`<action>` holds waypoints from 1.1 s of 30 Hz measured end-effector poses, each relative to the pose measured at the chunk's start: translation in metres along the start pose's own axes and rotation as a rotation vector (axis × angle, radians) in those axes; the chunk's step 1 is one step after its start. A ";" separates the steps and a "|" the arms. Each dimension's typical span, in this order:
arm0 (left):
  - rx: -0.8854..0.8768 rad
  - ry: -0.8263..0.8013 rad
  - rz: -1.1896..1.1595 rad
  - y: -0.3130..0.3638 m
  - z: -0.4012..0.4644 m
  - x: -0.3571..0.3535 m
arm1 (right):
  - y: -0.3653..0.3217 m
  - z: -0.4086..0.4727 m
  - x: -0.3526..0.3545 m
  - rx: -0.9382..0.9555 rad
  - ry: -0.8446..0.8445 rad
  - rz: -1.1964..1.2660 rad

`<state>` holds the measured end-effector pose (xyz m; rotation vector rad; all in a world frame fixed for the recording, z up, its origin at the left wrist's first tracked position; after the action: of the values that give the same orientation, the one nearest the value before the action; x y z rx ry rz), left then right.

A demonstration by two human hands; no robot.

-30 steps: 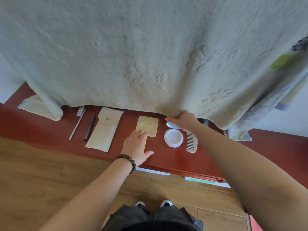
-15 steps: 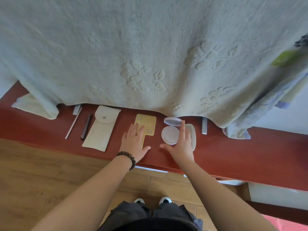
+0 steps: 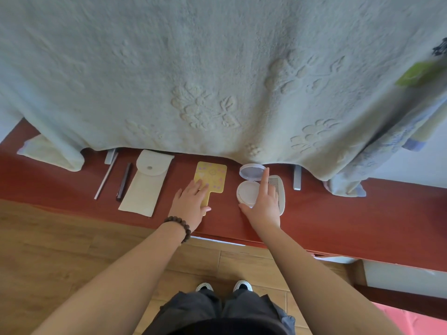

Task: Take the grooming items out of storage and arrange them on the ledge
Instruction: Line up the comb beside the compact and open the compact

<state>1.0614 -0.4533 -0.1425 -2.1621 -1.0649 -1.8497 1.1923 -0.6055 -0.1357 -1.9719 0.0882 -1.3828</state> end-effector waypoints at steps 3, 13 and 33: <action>-0.024 0.016 0.009 0.006 0.001 -0.001 | -0.001 -0.001 0.002 -0.031 -0.016 -0.016; -0.025 0.037 0.010 0.026 0.005 -0.011 | 0.008 -0.012 0.020 0.045 0.079 -0.012; 0.104 0.277 -0.093 -0.025 -0.030 0.024 | -0.016 -0.055 -0.012 0.223 -0.004 -0.250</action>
<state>1.0230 -0.4393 -0.1220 -1.7635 -1.1861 -2.0093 1.1359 -0.6164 -0.1263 -1.8434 -0.3123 -1.4753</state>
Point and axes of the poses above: each hand's wrist, its own z-axis towards the middle knuckle, its own x-axis out of the back of the hand, y = z × x, the point moved 2 cm from there along z, towards the middle knuckle, and after that the axes turned 5 degrees about -z, right-handed, at the moved point
